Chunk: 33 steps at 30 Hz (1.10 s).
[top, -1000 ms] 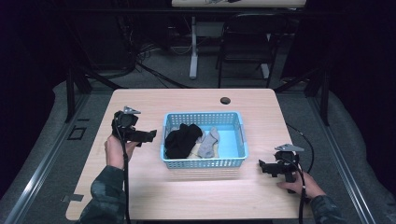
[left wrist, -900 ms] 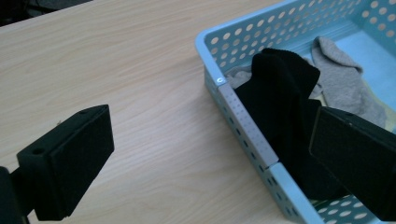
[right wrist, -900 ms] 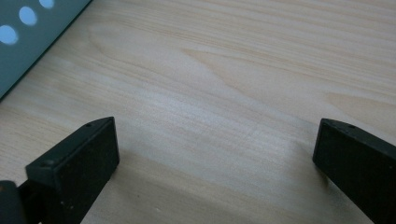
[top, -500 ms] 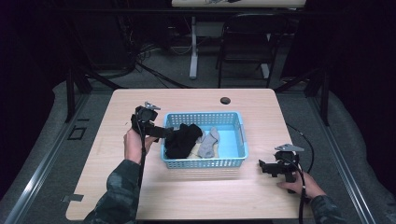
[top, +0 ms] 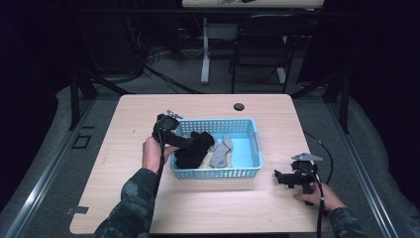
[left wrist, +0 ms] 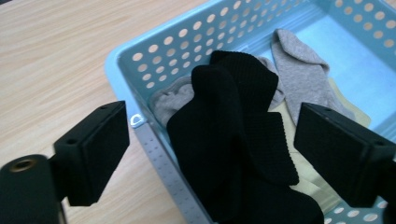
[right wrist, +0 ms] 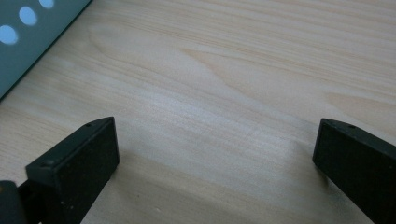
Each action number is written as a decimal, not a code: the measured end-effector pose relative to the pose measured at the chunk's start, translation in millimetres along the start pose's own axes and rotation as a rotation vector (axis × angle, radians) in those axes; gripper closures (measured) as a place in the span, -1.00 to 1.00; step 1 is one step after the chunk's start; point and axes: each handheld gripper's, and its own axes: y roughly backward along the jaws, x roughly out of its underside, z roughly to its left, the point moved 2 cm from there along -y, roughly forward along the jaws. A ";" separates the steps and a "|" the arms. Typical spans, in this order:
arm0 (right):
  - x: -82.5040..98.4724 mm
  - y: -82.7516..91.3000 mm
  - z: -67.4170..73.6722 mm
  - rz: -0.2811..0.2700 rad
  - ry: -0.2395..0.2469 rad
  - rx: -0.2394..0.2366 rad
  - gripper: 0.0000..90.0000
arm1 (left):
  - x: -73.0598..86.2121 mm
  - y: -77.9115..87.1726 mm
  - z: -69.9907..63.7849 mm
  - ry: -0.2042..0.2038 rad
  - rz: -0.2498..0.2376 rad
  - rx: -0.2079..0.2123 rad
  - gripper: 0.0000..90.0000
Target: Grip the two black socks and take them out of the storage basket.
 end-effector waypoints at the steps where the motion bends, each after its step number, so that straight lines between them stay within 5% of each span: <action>1: 0.0 0.0 0.0 0.000 0.000 0.000 -1.00 | -0.1 -1.4 -1.3 -0.003 0.007 0.001 -0.69; 17: 0.0 0.0 0.0 0.000 0.000 0.000 -1.00 | 0.7 -18.2 -9.5 -0.047 0.070 0.035 -0.11; 33: 0.0 0.0 0.0 0.000 0.000 0.000 -1.00 | 2.7 -29.3 -9.7 -0.041 0.119 0.052 0.32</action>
